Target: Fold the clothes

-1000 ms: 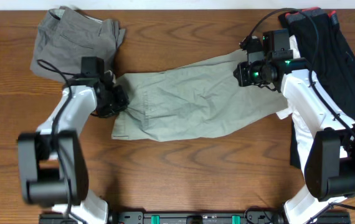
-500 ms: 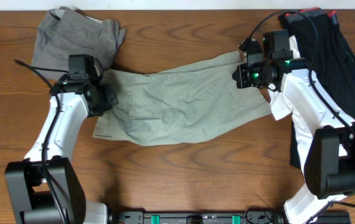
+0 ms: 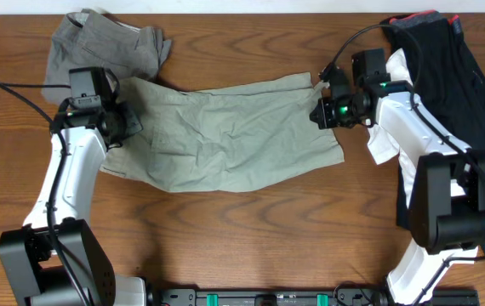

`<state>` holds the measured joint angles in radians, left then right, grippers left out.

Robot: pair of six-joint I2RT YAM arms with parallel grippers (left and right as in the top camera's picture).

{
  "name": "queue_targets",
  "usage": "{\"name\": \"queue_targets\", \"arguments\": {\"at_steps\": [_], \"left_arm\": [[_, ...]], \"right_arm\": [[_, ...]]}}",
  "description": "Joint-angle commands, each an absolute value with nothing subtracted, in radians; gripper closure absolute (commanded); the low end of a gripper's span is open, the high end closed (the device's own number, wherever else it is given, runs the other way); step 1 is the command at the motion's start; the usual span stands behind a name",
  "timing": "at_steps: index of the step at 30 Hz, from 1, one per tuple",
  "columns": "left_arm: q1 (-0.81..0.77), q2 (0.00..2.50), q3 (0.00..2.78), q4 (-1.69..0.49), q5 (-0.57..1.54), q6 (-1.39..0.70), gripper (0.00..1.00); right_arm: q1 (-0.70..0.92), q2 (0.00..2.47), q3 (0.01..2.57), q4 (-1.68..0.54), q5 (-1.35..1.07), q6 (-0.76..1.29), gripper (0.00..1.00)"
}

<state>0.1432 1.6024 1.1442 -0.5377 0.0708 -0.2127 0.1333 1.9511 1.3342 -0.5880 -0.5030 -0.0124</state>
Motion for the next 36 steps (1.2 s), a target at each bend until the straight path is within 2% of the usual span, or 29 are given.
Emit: {"name": "queue_targets", "arguments": {"at_steps": [1, 24, 36], "left_arm": [[0.148, 1.580, 1.209, -0.530, 0.051, -0.194, 0.94], [0.144, 1.580, 1.287, -0.594, 0.120, -0.188, 0.94], [0.036, 1.580, 1.298, -0.593, 0.095, -0.188, 0.94]], "right_arm": [[0.133, 1.998, 1.345, -0.582, -0.536, -0.036, 0.99], [0.132, 2.095, 1.345, -0.501, -0.527, -0.042, 0.99], [0.132, 2.134, 1.345, -0.512, -0.520, -0.038, 0.99]]}}
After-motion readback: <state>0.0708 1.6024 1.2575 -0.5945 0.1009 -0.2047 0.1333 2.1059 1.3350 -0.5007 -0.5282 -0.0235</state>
